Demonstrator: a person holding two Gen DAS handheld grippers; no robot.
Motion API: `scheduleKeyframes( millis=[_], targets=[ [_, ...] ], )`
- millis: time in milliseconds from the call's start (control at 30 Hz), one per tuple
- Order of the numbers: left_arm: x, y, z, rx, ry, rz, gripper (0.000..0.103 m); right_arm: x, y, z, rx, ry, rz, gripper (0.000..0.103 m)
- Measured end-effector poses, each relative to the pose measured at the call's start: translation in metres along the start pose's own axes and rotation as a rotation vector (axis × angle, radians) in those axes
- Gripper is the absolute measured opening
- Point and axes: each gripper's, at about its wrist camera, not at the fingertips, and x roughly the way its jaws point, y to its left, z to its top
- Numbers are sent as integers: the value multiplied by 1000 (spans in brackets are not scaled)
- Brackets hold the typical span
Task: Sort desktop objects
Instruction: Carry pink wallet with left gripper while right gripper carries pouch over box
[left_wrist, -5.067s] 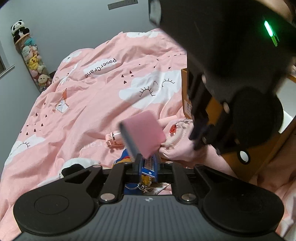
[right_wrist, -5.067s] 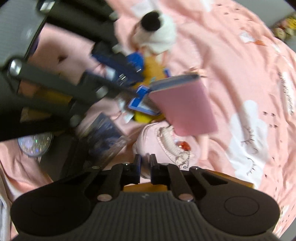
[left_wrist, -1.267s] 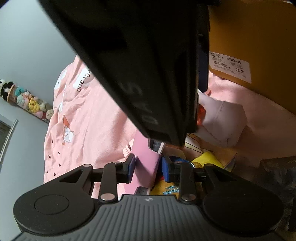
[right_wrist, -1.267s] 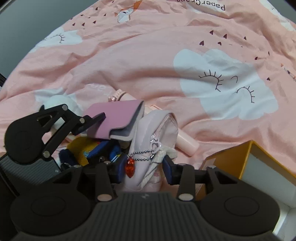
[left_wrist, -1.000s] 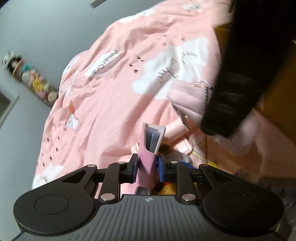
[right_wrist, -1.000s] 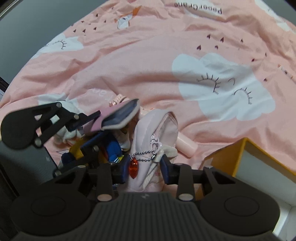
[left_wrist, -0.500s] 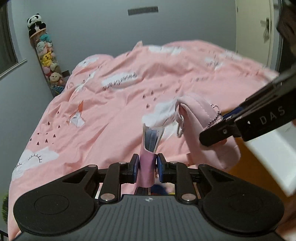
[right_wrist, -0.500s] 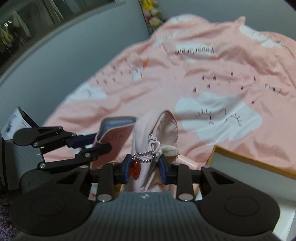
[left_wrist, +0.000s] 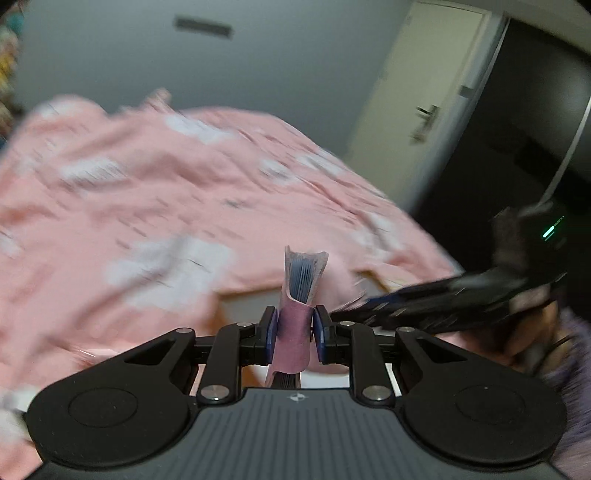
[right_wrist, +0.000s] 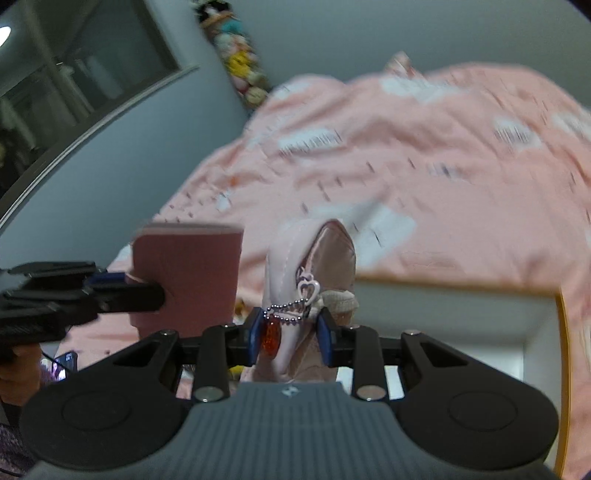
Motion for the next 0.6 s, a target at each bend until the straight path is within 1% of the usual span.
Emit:
scheduleKeyframes(
  millis=[67,133,200,267,333,433,500,600],
  targets=[
    [19,-6,1,-18,59,-58,23,-2,-14,-16,44,36,-6,33],
    [35,-11,-1,-27,111,-70,23,-2,-26,-30,79,63,-14,33],
    [52,-13,-6,-36,170,-57,23,0,-35,-41,113,88,-8,33],
    [66,-8,-9,-75,233,-41,23,0,-40,-50,135,105,-4,33],
    [78,-3,-14,-106,285,-2,23,1,-44,-54,141,116,-18,33],
    [89,-1,-20,-120,345,44,23,7,-52,-58,158,134,-30,33],
    [97,0,-24,-140,389,52,24,14,-57,-57,175,147,-14,33],
    [104,0,-26,-163,428,87,24,22,-59,-58,182,170,3,33]
  ],
)
